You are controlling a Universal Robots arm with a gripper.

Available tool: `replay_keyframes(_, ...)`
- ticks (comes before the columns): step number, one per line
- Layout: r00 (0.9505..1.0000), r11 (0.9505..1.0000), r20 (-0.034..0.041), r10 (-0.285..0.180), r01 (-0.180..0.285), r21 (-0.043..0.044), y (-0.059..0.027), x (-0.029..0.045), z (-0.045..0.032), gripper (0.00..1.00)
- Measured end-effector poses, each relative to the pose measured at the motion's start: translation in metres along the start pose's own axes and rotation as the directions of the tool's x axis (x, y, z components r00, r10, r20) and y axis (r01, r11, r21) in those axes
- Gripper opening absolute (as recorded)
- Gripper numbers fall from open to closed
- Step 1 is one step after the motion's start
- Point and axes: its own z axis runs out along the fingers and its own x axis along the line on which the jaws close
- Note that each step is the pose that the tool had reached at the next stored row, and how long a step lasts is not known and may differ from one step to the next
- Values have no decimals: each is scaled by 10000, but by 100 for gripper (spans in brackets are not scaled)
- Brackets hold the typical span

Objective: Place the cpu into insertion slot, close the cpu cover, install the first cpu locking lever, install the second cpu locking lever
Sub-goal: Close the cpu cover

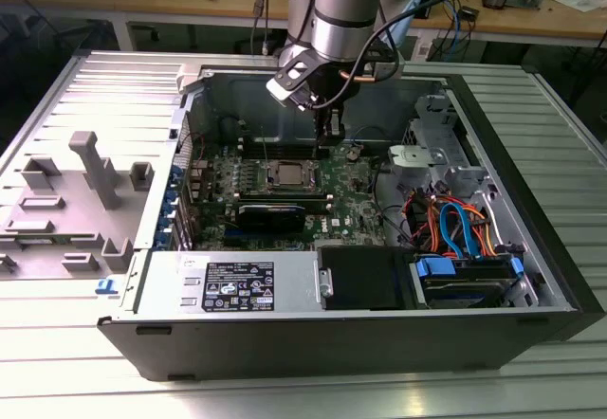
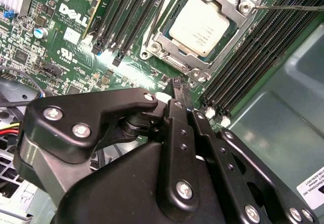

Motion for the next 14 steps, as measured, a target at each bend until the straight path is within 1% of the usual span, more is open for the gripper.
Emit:
replay_keyframes(8,10000,10000,-2,-1,1,-1,-11,0,1,11)
replay_keyframes(14,10000,10000,1,-68,68,-4,-127,5,6,11)
